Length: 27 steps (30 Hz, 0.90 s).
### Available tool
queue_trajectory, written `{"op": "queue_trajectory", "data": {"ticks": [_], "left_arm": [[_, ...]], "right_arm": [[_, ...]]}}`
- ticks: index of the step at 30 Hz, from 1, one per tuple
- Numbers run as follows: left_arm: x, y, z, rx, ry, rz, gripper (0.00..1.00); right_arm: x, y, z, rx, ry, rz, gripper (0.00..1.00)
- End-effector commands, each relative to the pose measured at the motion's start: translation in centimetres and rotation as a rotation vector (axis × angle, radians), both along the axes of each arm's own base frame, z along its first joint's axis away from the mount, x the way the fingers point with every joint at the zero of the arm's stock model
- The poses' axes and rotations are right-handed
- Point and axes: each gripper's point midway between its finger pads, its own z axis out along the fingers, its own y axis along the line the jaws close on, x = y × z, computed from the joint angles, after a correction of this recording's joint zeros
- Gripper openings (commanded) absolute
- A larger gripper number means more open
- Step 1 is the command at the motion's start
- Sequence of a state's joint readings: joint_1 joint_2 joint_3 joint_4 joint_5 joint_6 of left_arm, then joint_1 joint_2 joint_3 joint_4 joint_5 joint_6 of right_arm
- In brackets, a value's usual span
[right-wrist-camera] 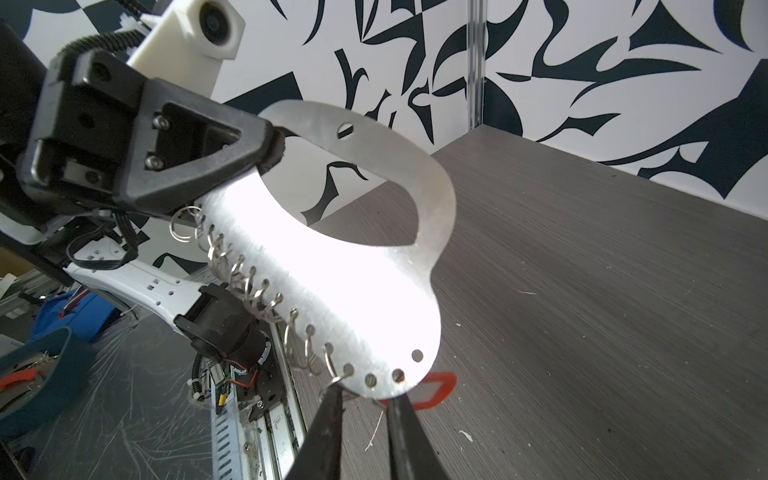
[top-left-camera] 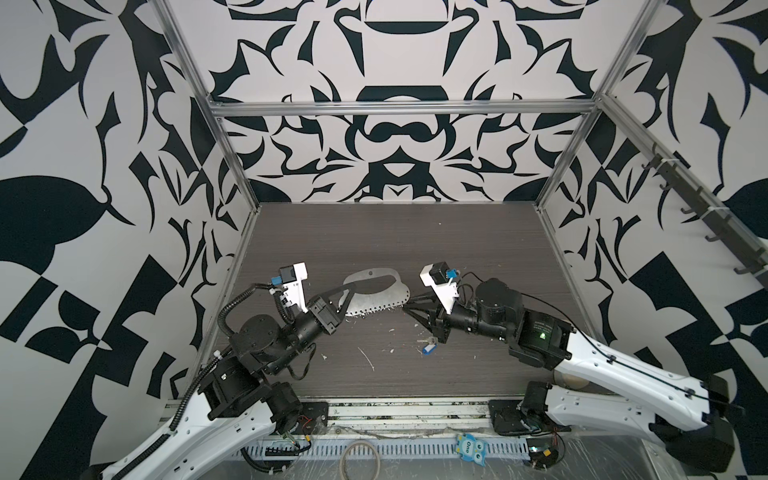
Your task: Remove the keys from the keyring
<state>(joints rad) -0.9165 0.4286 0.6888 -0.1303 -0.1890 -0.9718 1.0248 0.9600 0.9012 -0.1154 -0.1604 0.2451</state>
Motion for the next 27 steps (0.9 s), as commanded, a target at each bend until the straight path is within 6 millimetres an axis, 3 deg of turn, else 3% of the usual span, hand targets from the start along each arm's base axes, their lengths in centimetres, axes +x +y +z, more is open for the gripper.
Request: {"op": "queue_trajectory", "data": {"ticks": [1, 10, 17, 27], "left_arm": [[-0.3, 0.5, 1.5, -0.061, -0.031, 0.001, 0.0], [-0.4, 0.6, 1.5, -0.061, -0.034, 0.002, 0.0], [-0.4, 0.6, 1.6, -0.065, -0.034, 0.0, 0.0], [-0.5, 0.6, 1.6, -0.069, -0.037, -0.004, 0.0]], "right_arm": [[-0.3, -0.1, 3.1, 0.067, -0.05, 0.007, 0.3], [-1.0, -0.7, 4.0, 0.109, -0.068, 0.01, 0.5], [-1.3, 0.6, 3.8, 0.096, -0.059, 0.036, 0.54], [-0.3, -0.2, 3.3, 0.058, -0.077, -0.037, 0.36]]}}
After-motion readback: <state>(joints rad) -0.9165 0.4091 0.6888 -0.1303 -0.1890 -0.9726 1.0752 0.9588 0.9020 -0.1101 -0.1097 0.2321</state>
